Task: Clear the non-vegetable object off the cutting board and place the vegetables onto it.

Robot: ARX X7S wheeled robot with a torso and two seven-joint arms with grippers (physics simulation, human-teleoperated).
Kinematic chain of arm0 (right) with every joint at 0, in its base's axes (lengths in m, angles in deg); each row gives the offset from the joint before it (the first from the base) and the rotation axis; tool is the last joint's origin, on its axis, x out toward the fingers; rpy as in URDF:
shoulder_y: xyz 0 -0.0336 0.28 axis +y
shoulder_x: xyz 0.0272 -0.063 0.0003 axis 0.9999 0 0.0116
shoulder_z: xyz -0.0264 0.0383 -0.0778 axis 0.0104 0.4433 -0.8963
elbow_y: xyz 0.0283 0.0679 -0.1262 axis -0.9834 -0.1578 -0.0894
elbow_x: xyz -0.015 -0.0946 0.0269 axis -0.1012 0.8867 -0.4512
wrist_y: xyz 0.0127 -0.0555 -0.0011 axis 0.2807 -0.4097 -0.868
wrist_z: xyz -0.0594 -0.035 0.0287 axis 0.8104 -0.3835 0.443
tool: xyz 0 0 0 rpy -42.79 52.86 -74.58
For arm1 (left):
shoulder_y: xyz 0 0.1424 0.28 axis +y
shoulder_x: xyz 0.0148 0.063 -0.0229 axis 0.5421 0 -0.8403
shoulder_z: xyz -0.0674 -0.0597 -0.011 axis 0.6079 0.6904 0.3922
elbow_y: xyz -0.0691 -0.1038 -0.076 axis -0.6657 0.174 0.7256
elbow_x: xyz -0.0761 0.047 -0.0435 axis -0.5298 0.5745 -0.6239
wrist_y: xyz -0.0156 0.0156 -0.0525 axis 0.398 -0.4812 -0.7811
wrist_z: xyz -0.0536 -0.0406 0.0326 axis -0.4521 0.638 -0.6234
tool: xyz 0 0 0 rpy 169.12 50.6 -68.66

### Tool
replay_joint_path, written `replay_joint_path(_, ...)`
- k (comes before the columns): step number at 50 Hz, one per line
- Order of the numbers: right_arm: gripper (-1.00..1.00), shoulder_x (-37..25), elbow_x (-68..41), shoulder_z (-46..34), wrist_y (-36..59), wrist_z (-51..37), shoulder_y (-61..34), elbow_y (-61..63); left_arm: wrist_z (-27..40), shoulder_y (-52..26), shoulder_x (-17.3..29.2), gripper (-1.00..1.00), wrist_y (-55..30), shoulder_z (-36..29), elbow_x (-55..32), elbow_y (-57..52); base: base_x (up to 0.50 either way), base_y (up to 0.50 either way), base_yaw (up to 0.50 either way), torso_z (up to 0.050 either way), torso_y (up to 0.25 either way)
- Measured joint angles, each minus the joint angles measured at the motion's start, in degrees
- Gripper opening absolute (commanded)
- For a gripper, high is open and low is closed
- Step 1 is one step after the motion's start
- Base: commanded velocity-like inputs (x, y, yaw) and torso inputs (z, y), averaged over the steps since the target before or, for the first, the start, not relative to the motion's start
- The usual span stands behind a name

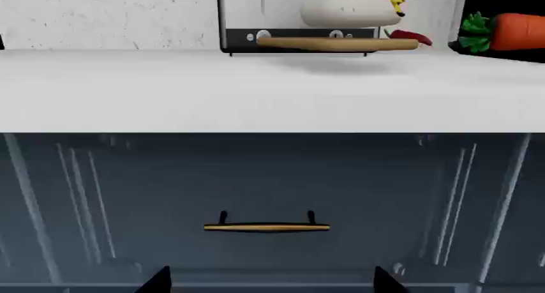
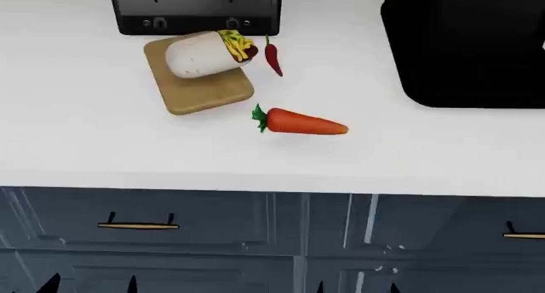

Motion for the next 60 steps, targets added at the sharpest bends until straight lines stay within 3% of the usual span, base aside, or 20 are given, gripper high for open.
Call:
replay_joint_path(19,1.0,-2.0,-2.2,-2.3,-0.4,-2.6,0.1,-0.1,2.3,0.0,2.3,1.0,-1.3,-2.3,-2.9,-1.0,0.0,0.0,0.0,0.0,0.0)
replay_joint_path(40,1.0,-4.4,-3.2,-5.3,-0.7,-6.0,0.4,0.6,5.3,0.2,4.5,1.0,-1.5,-4.5,-5.1,-1.5,0.0,0.5,0.0,0.0,0.0)
replay_joint_path(46,1.0,-4.8,-3.6,-6.0,-0.4,-6.6,0.5,1.1,6.1,0.2,5.1,1.0,-1.4,-5.0,-5.4,-1.7,0.0,0.0,0.0,0.0,0.0)
replay_joint_path(60,1.0,-7.1,-2.1,-7.2,11.2,-9.2,0.1,11.9,9.1,1.0,6.2,1.0,-6.7,-6.4,-4.8,-7.5,0.0,0.0,0.0,0.0,0.0)
